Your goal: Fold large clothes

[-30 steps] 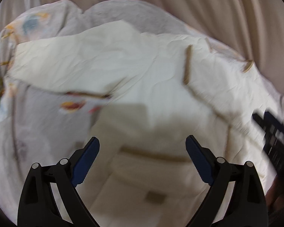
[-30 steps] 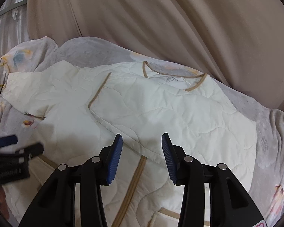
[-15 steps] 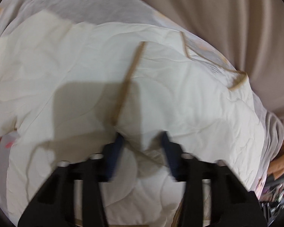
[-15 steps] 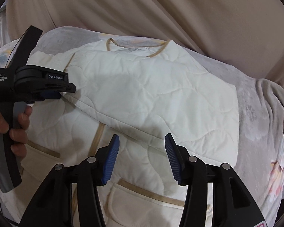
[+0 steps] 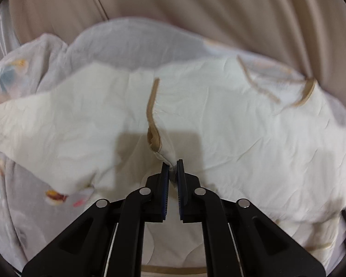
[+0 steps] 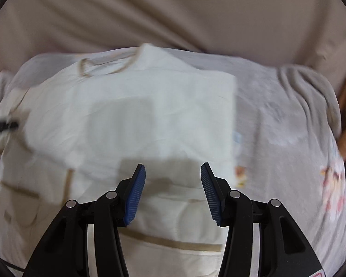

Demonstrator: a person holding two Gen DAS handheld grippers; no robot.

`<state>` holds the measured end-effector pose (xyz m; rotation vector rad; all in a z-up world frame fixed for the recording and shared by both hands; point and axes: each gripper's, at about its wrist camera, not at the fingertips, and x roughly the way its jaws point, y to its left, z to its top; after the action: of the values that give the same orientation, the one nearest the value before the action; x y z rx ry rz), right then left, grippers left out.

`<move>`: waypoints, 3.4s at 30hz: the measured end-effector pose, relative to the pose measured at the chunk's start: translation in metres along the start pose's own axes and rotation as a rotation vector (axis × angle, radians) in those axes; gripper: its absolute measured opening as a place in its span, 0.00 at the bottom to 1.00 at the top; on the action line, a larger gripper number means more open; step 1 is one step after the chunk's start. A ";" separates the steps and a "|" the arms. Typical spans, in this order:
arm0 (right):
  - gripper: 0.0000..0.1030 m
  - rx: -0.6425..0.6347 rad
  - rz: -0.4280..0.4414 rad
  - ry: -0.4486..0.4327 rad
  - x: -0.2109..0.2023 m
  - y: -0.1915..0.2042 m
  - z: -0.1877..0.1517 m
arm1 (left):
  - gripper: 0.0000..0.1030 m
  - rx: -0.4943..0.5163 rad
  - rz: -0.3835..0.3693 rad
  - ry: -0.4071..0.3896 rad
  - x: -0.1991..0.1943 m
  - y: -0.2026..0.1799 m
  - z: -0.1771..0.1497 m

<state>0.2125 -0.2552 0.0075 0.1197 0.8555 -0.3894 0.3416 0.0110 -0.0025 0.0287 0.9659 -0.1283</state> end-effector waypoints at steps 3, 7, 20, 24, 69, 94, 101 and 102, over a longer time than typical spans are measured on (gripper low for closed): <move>0.47 0.042 -0.046 0.020 0.019 -0.025 0.001 | 0.06 0.009 0.018 0.010 0.004 -0.001 -0.009; 0.44 0.025 -0.086 0.086 0.046 -0.035 -0.008 | 0.06 0.044 0.038 0.007 0.003 -0.003 -0.018; 0.59 0.078 -0.074 0.022 0.010 -0.046 -0.018 | 0.06 0.096 0.070 -0.006 0.007 -0.011 -0.021; 0.60 -0.035 -0.121 0.064 0.015 -0.039 -0.045 | 0.06 0.092 0.061 -0.001 0.008 -0.011 -0.020; 0.60 0.125 -0.144 0.123 0.049 -0.098 -0.020 | 0.11 0.168 0.110 0.008 0.036 -0.020 -0.026; 0.23 0.066 -0.075 0.121 0.029 -0.032 -0.001 | 0.38 0.080 0.036 0.020 0.011 0.010 -0.028; 0.26 0.011 0.038 0.071 -0.036 0.020 -0.009 | 0.69 -0.244 0.060 0.007 -0.018 0.161 -0.017; 0.27 0.007 0.057 0.077 -0.042 0.030 -0.015 | 0.69 -0.322 0.102 0.022 -0.014 0.199 -0.016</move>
<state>0.1882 -0.2116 0.0283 0.1665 0.9243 -0.3358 0.3453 0.2113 -0.0069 -0.2166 0.9953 0.1227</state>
